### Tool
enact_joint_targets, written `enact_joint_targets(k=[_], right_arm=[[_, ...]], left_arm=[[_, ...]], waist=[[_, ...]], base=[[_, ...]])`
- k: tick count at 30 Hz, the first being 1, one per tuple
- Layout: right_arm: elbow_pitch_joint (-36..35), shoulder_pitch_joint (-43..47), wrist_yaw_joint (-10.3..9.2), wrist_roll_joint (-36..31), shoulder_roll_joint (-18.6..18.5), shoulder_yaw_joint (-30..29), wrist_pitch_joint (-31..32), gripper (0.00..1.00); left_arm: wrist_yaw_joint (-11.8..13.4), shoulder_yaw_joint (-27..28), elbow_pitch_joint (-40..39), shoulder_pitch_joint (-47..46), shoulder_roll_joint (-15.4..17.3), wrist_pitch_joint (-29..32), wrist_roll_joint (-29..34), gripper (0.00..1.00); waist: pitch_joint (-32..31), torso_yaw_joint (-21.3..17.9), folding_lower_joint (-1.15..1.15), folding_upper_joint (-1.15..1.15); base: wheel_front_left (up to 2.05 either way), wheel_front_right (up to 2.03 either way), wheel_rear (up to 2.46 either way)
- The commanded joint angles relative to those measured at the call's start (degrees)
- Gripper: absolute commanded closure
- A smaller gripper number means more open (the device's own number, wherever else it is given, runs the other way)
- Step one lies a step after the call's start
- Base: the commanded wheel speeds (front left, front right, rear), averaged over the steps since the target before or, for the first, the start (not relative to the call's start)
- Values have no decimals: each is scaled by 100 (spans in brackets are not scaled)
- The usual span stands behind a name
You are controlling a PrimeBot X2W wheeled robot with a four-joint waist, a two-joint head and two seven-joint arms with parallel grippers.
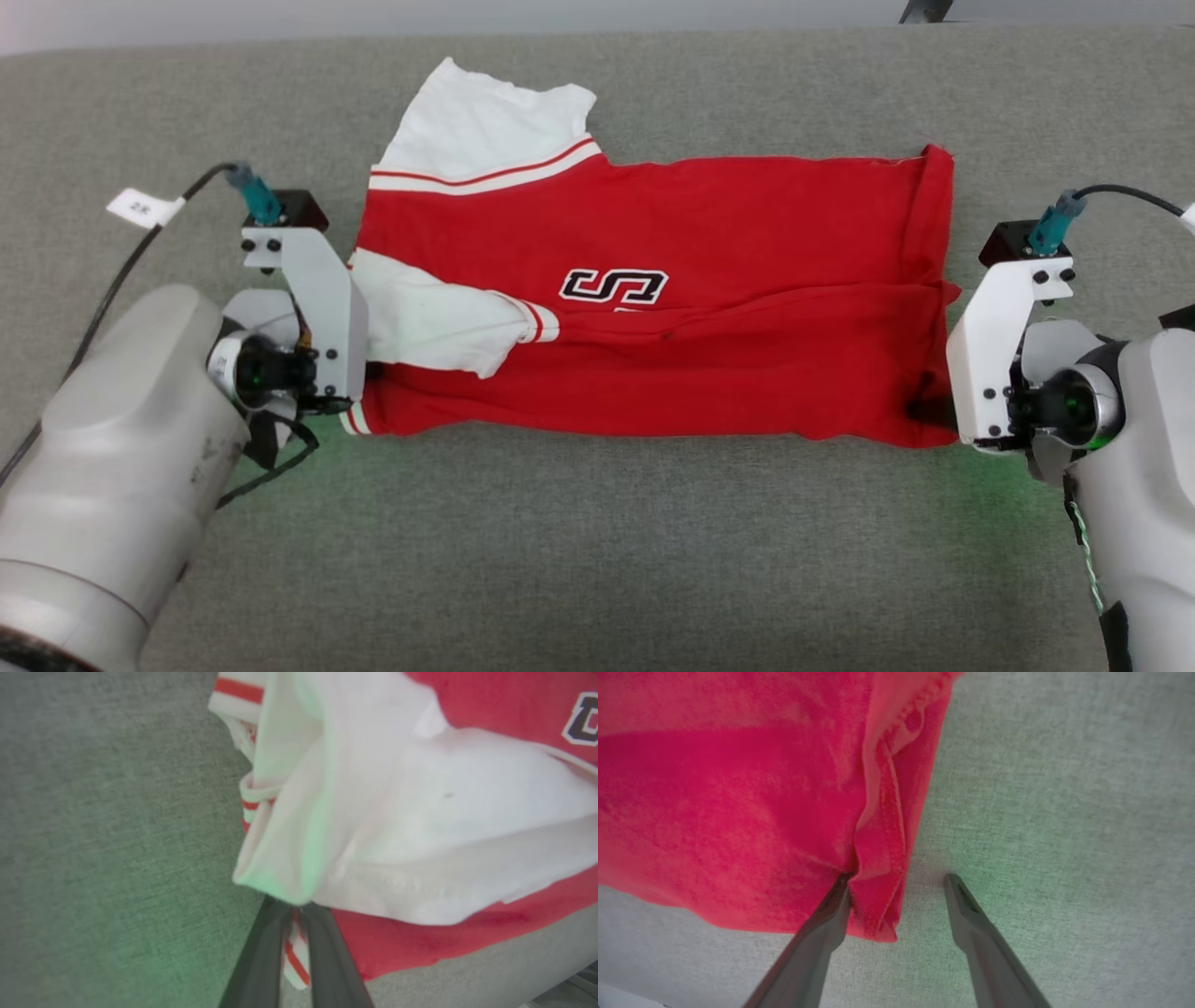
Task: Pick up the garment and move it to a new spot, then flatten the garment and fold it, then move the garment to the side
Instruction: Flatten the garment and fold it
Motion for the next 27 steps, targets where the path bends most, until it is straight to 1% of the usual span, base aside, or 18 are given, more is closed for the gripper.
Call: enact_joint_targets(k=[1, 2, 6, 14, 21, 27], right_arm=[[87, -3, -5, -90, 68, -42, -19, 58], [102, -27, -5, -165, 75, -62, -66, 100], [199, -26, -6, -282, 88, -104, -16, 100], [169, -23, -6, -190, -13, -110, -34, 100], [126, 7, -6, -34, -108, -3, -25, 100], [85, 34, -5, 93, -267, 67, -49, 100]], left_arm=[[-37, -95, 94, 178, -199, -56, -10, 100], [-41, -103, 128, 169, -221, -58, -11, 100], [-91, -115, 251, 155, -279, -74, -27, 100], [-152, -134, 463, 148, -265, 13, -64, 100], [-177, -179, 535, 117, -263, 167, -52, 100], [-182, -246, 486, 69, -205, 316, -11, 100]], waist=[[24, 26, 0, 0], [28, 36, 0, 0], [7, 68, 0, 0], [-105, 72, 0, 0], [-358, 105, 0, 0], [-611, 162, 0, 0]], base=[[0, 0, 0], [0, 0, 0], [0, 0, 0], [0, 0, 0], [0, 0, 0], [0, 0, 0]])
